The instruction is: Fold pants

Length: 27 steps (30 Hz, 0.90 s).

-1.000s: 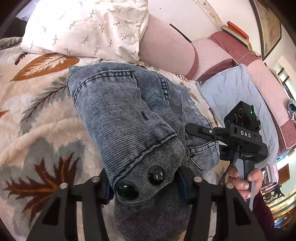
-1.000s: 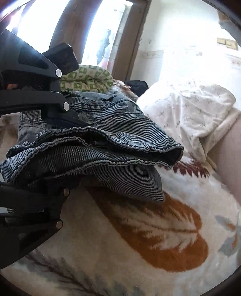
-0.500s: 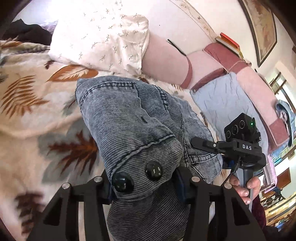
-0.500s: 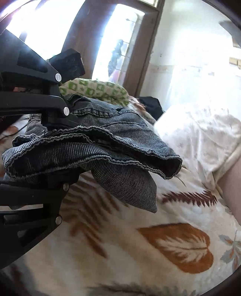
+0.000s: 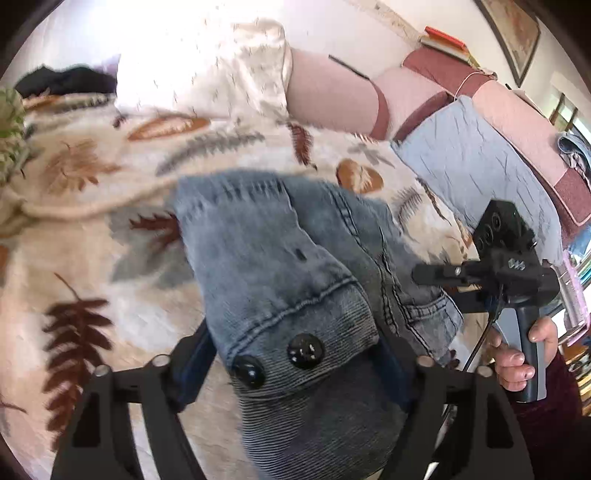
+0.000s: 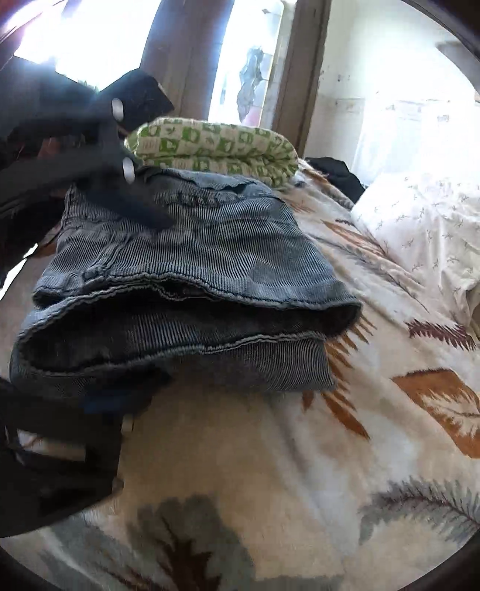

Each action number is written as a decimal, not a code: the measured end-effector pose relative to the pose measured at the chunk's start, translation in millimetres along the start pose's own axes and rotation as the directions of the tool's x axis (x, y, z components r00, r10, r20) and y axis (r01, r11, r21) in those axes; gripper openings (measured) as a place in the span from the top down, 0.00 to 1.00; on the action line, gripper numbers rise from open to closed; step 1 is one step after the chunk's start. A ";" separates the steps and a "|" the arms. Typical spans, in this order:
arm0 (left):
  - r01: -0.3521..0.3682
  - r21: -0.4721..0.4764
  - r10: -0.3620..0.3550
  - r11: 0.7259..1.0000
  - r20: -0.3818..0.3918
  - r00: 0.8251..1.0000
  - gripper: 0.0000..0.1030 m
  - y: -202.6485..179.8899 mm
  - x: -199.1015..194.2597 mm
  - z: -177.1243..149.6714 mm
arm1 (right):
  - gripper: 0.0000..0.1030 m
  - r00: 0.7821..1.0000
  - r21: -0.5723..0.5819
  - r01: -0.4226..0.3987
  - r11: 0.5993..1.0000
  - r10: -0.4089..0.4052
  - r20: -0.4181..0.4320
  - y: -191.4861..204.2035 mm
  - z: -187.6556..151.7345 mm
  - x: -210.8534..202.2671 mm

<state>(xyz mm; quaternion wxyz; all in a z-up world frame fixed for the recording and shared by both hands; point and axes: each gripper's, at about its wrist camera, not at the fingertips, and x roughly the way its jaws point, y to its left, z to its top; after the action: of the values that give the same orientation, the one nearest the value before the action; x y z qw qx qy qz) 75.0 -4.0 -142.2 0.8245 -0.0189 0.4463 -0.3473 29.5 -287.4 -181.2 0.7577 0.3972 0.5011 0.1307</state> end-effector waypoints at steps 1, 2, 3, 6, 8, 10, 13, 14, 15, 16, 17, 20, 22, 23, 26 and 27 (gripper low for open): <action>-0.013 0.020 0.013 1.000 0.015 1.000 0.17 0.6 -2.6 0.7 | 0.22 1.000 0.002 0.029 1.000 -0.029 0.009 -3.7 -0.9 -1.6; -0.026 0.035 0.025 0.999 0.030 0.999 0.15 1.6 -4.9 0.7 | 0.22 0.999 0.009 0.047 0.999 -0.047 0.012 -7.9 -1.6 -2.6; -0.034 0.047 0.033 0.998 0.041 0.999 0.12 1.6 -5.7 0.7 | 0.22 1.000 0.025 0.031 0.999 -0.031 0.002 -13.3 -1.5 -0.7; -0.039 0.049 0.038 0.998 0.030 0.999 0.06 7.6 2.3 -1.0 | 0.18 1.000 0.010 -0.008 1.000 0.008 -0.011 -15.1 -4.5 4.7; -0.002 0.000 0.002 1.000 -0.016 1.000 0.06 15.8 16.0 -3.6 | 0.18 0.998 -0.022 -0.046 0.999 0.045 -0.041 -10.6 -6.9 13.6; 0.069 -0.085 -0.073 0.994 -0.052 0.996 0.06 24.6 27.4 -8.9 | 0.20 0.997 -0.056 -0.055 0.997 0.052 -0.052 -3.9 -9.5 18.3; 0.168 -0.129 -0.177 0.977 -0.064 0.982 0.25 26.1 33.6 -11.5 | 0.47 0.997 -0.104 -0.053 0.993 0.046 -0.066 4.3 -13.2 26.2; 0.186 -0.115 -0.194 0.976 -0.055 0.979 0.30 22.9 32.1 -10.9 | 0.53 0.996 -0.095 -0.063 0.993 0.056 -0.072 3.7 -13.3 27.9; 0.183 -0.085 -0.187 0.979 -0.043 0.981 0.35 17.2 29.6 -10.1 | 0.58 0.996 -0.088 -0.069 0.994 0.063 -0.069 4.3 -13.1 27.7; 0.183 -0.061 -0.186 0.981 -0.038 0.982 0.37 12.8 28.0 -9.7 | 0.60 0.996 -0.101 -0.069 0.993 0.063 -0.061 7.6 -13.6 25.4; 0.185 -0.055 -0.187 0.981 -0.031 0.982 0.41 10.2 26.2 -8.6 | 0.64 0.997 -0.123 -0.061 0.991 0.055 -0.050 11.7 -14.3 22.3; 0.192 -0.047 -0.192 0.980 -0.006 0.981 0.51 7.5 18.2 -2.6 | 0.67 0.999 -0.173 -0.043 0.984 0.040 -0.020 22.6 -17.3 15.3; 0.176 -0.001 -0.176 0.984 0.018 0.984 0.52 -2.3 9.8 3.0 | 0.68 0.999 -0.176 -0.047 0.983 0.047 -0.005 25.7 -16.9 11.0; 0.171 0.014 -0.172 0.985 0.030 0.985 0.52 -7.3 6.2 6.0 | 0.68 0.999 -0.183 -0.049 0.982 0.051 0.006 28.5 -16.1 8.1; 0.177 0.040 -0.179 0.983 0.067 0.982 0.52 -19.5 -0.6 22.9 | 0.69 0.995 -0.198 -0.065 0.978 0.078 0.061 35.1 -9.7 -9.9; 0.183 0.045 -0.186 0.982 0.075 0.980 0.52 -24.4 0.8 32.7 | 0.69 0.992 -0.197 -0.076 0.977 0.094 0.083 36.2 -4.5 -18.4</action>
<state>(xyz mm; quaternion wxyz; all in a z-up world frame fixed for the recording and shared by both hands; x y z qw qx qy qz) 86.2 -32.1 -114.9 0.8060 -0.0583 0.4030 -0.4295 24.4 -272.7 -143.4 0.8086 0.3483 0.4331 0.1928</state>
